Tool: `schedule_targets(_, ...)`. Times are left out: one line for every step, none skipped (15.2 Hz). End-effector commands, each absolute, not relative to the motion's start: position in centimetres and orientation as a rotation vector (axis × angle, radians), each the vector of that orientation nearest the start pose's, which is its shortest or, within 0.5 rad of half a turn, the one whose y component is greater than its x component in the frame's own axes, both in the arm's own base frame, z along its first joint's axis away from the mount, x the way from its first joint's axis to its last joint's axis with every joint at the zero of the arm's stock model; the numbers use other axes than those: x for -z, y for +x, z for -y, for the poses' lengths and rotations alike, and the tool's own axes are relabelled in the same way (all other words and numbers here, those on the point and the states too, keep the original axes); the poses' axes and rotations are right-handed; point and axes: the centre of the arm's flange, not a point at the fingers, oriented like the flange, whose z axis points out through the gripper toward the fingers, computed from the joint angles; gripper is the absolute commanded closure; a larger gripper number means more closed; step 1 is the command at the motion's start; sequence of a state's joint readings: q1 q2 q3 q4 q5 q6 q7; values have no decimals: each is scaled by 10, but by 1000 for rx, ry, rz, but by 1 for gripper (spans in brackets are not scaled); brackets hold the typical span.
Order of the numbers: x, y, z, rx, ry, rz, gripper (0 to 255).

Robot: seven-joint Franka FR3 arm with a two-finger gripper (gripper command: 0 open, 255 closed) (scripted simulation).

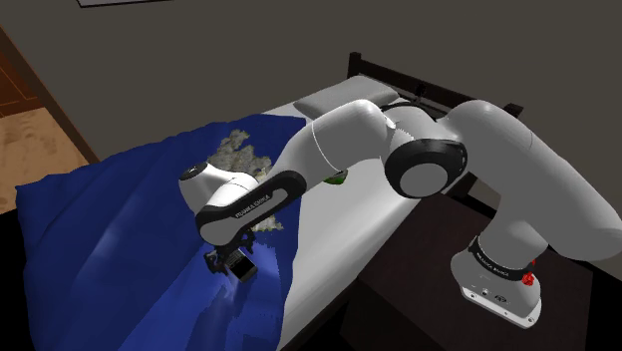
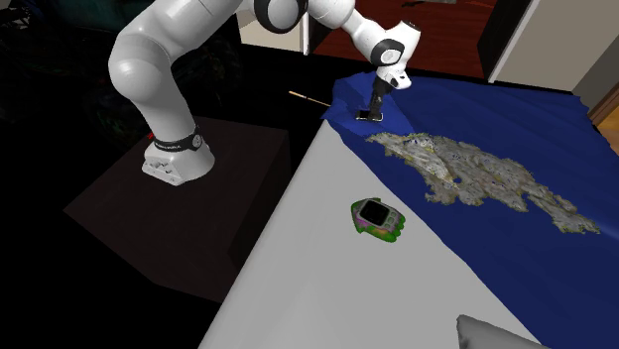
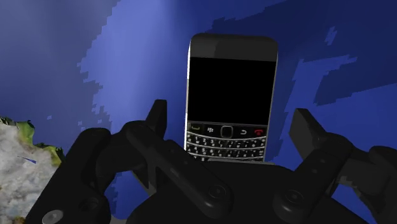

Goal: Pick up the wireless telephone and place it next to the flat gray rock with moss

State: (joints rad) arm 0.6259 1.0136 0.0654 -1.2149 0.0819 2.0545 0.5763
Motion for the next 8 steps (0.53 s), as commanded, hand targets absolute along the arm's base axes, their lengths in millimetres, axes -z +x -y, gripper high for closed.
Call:
schedule_targets(-154, 574, -463, -335, -3122, 70, 0)
schedule_targets(-167, 576, -463, -335, -3122, 70, 0)
schedule_targets(-180, 579, -463, -335, -3122, 70, 0)
schedule_targets(-190, 581, -463, -335, -3122, 70, 0)
schedule_targets(-190, 581, -463, -335, -3122, 70, 0)
schedule_targets(-190, 581, -463, -335, -3122, 70, 0)
schedule_targets(-190, 581, -463, -335, -3122, 70, 0)
schedule_targets(-190, 581, -463, -335, -3122, 70, 0)
